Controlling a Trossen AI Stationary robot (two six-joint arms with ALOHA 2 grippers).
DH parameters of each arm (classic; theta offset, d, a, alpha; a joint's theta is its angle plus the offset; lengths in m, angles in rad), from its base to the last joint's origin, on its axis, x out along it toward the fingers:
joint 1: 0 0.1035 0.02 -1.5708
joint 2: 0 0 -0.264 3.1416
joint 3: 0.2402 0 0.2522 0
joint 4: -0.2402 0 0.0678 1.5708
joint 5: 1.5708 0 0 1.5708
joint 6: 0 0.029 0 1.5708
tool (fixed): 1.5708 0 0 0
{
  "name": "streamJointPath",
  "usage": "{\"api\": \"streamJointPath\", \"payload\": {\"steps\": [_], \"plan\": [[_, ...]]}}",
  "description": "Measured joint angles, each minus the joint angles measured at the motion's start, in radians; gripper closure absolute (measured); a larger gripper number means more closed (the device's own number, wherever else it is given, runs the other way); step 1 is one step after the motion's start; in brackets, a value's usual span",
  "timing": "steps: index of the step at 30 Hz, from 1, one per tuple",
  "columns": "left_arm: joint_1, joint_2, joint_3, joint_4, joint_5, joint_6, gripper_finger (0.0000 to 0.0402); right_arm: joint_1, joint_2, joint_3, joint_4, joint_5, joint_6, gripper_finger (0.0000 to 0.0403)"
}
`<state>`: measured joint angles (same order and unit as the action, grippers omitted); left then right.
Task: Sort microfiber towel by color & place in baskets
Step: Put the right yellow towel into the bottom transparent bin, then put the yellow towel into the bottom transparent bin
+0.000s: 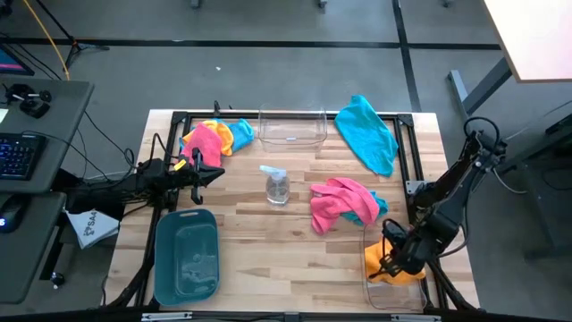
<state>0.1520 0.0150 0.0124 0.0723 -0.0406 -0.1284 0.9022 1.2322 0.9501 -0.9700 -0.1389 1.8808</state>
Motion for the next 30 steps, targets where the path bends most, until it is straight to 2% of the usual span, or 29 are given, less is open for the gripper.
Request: {"api": "streamJointPath", "payload": {"steps": [5, 10, 12, 14, 19, 22, 26, 30], "plan": [[0.0, 0.0, 0.0, 0.0, 0.0, 0.0, 0.0401, -0.03, -0.004, 0.041, -0.004, -0.045, -0.082, 0.0301], [0.0, 0.0, 0.0, 0.0, 0.0, 0.0, 0.0401, -0.102, -0.004, 0.146, -0.043, -0.043, -0.269, 0.0215], [0.0, 0.0, 0.0, 0.0, 0.0, 0.0, 0.0401, -0.151, -0.004, 0.198, -0.062, -0.011, -0.366, 0.019], [0.0, 0.0, 0.0, 0.0, 0.0, 0.0, 0.0401, -0.218, -0.004, 0.243, -0.073, 0.076, -0.469, 0.0171], [0.0, 0.0, 0.0, 0.0, 0.0, 0.0, 0.0401, -0.453, -0.004, 0.286, -0.097, 0.449, -0.736, 0.0158], [0.0, 0.0, 0.0, 0.0, 0.0, 0.0, 0.0401, -0.65, -0.005, 0.258, -0.092, 0.577, -0.856, 0.0158], [0.0, 0.0, 0.0, 0.0, 0.0, 0.0, 0.0401, -0.909, -0.004, 0.198, 0.059, 0.569, -1.077, 0.0158], [0.0, 0.0, 0.0, 0.0, 0.0, 0.0, 0.0401, -1.104, -0.001, 0.155, 0.325, 0.415, -1.248, 0.0158]]}}
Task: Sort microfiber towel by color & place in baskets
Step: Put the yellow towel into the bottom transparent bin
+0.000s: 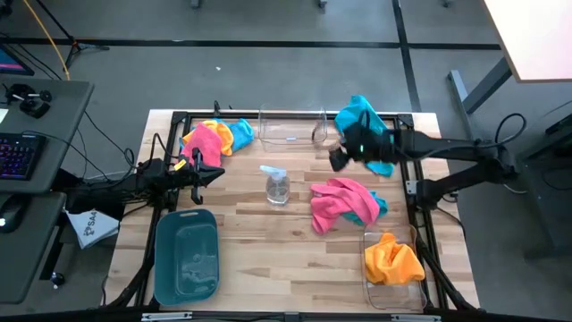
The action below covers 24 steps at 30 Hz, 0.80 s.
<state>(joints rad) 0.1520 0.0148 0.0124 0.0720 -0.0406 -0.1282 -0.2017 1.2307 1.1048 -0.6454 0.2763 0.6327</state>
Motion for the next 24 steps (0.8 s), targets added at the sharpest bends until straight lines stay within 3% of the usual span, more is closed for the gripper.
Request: {"api": "streamJointPath", "payload": {"steps": [4, 8, 14, 19, 24], "plan": [[0.0, 0.0, 0.0, 0.011, 0.0, -0.026, 0.0401, -0.101, 0.0, -0.006, 0.17, -0.2, -0.013, 0.0158], [0.0, 0.0, 0.0, 0.181, -0.005, -0.3, 0.0401, -0.124, -0.003, -0.006, 0.231, -0.317, -0.013, 0.0158], [0.002, 0.054, 0.018, 0.529, -0.301, -0.534, 0.0401, -0.096, -0.003, -0.006, 0.241, -0.372, 0.021, 0.0158], [0.025, 0.263, 0.202, 0.4, -0.21, -0.564, 0.0398, -0.077, -0.003, -0.007, 0.27, -0.323, 0.021, 0.0158], [0.123, 0.584, 0.505, 0.045, -0.117, -0.543, 0.037, -0.088, -0.003, -0.007, 0.35, -0.266, 0.018, 0.0158]]}}
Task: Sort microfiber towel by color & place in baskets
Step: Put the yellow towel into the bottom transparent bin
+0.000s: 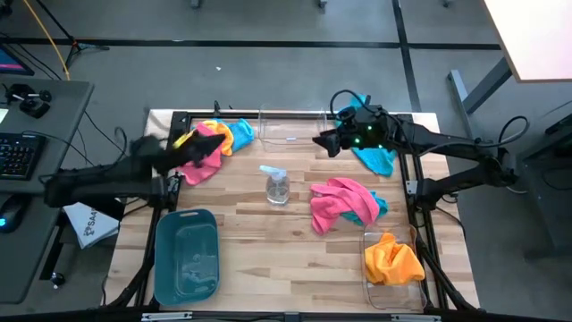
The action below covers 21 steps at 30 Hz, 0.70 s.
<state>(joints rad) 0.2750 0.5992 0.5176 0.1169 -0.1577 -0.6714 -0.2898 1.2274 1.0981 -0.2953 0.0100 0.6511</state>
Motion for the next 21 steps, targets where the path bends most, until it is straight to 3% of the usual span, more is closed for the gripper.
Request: {"api": "streamJointPath", "payload": {"steps": [5, 9, 15, 21], "plan": [[0.226, 0.333, 0.305, -0.448, 0.228, 0.177, 0.0329, -0.019, 0.0, 0.0, 0.024, 0.001, -0.004, 0.0158], [0.383, 0.59, 0.523, -0.663, 0.359, 0.316, 0.0301, -0.025, 0.0, 0.0, 0.021, 0.002, -0.005, 0.0158], [0.517, 0.91, 0.815, -0.989, 0.341, 0.458, 0.0284, -0.025, 0.0, 0.0, 0.015, 0.027, -0.031, 0.0158], [0.572, 1.078, 0.926, -1.146, 0.149, 0.577, 0.0284, -0.025, 0.0, 0.0, -0.016, 0.062, -0.031, 0.0158]]}}
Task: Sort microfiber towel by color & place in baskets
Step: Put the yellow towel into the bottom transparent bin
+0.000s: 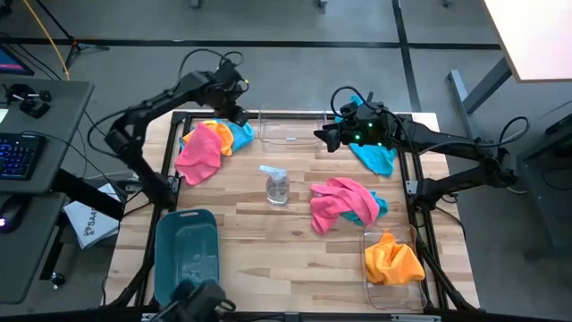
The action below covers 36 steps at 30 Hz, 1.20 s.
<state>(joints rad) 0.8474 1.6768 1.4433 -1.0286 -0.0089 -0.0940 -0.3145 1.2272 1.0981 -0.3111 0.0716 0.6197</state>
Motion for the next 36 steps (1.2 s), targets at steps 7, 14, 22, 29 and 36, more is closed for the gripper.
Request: {"api": "streamJointPath", "payload": {"steps": [7, 14, 22, 29, 36], "plan": [[0.06, 0.068, -0.005, -0.081, -0.032, 0.001, 0.0284, 0.0, 0.003, 0.0, -0.011, 0.01, 0.0, 0.0158], [0.102, 0.103, -0.005, -0.079, -0.078, 0.0, 0.0284, 0.0, 0.004, 0.0, -0.02, 0.043, 0.0, 0.0158], [0.109, 0.146, -0.005, -0.103, -0.082, 0.001, 0.0284, 0.0, 0.004, 0.0, -0.021, 0.068, 0.0, 0.0158], [0.109, 0.181, -0.006, -0.155, -0.098, 0.017, 0.0284, 0.0, 0.004, 0.0, -0.021, 0.078, 0.0, 0.0158], [0.109, 0.174, -0.006, -0.147, -0.179, 0.017, 0.0284, 0.0, 0.004, 0.0, -0.021, 0.087, 0.0, 0.0158]]}}
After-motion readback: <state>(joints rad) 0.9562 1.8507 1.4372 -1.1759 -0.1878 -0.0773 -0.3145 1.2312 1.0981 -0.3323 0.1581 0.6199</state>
